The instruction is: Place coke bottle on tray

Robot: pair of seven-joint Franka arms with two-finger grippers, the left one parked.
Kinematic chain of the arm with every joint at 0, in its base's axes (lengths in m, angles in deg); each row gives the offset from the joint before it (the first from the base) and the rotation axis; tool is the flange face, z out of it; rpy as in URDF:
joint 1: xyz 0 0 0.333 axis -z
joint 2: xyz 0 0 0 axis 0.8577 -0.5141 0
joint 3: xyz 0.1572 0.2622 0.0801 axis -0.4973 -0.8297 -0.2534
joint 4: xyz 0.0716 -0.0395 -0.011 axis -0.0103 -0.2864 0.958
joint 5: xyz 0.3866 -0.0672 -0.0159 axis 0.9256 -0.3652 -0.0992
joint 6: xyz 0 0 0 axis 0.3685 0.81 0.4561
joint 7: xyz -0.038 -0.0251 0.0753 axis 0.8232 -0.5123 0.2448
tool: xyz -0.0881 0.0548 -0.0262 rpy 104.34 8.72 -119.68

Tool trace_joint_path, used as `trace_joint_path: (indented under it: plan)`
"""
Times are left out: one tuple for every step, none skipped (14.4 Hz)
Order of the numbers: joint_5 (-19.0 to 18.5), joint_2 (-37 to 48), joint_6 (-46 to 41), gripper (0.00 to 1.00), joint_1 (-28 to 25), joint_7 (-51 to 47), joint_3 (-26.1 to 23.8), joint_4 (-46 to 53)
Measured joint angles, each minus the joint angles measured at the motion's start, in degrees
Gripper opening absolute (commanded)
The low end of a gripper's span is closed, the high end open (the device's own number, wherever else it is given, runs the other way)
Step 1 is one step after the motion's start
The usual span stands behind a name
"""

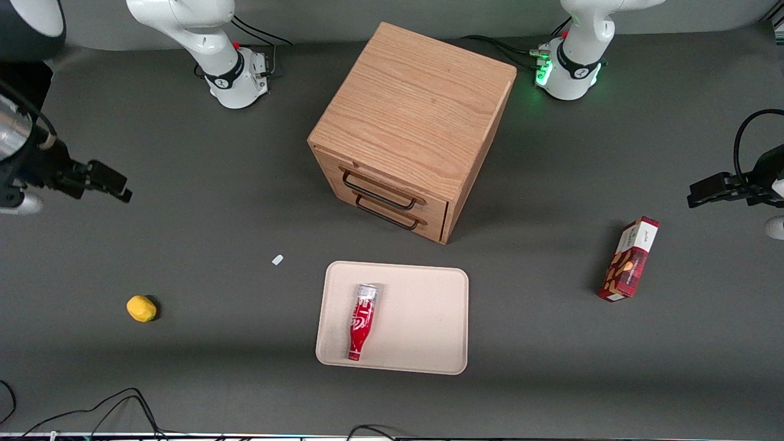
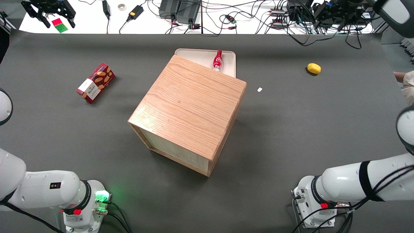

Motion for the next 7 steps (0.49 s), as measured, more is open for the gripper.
trace_joint_path:
  plan:
    - [0.0, 1.1, -0.7, 1.00, 0.0, 0.0, 0.0, -0.7]
    - [0.0, 1.5, -1.0, 1.00, 0.0, -0.1, 0.1, -0.9]
    - [0.1, 1.6, -1.0, 1.00, -0.1, -0.4, 0.2, -1.0]
    - [0.1, 1.5, -1.1, 1.00, -0.1, -0.9, 0.3, -1.0]
    - [0.1, 1.4, -1.2, 1.00, -0.1, -1.3, 0.3, -1.0]
    - [0.1, 1.4, -1.7, 1.00, -0.1, -1.6, 0.3, -0.8]
    - [0.1, 1.5, -2.8, 1.00, -0.2, -1.7, 0.3, -0.4]
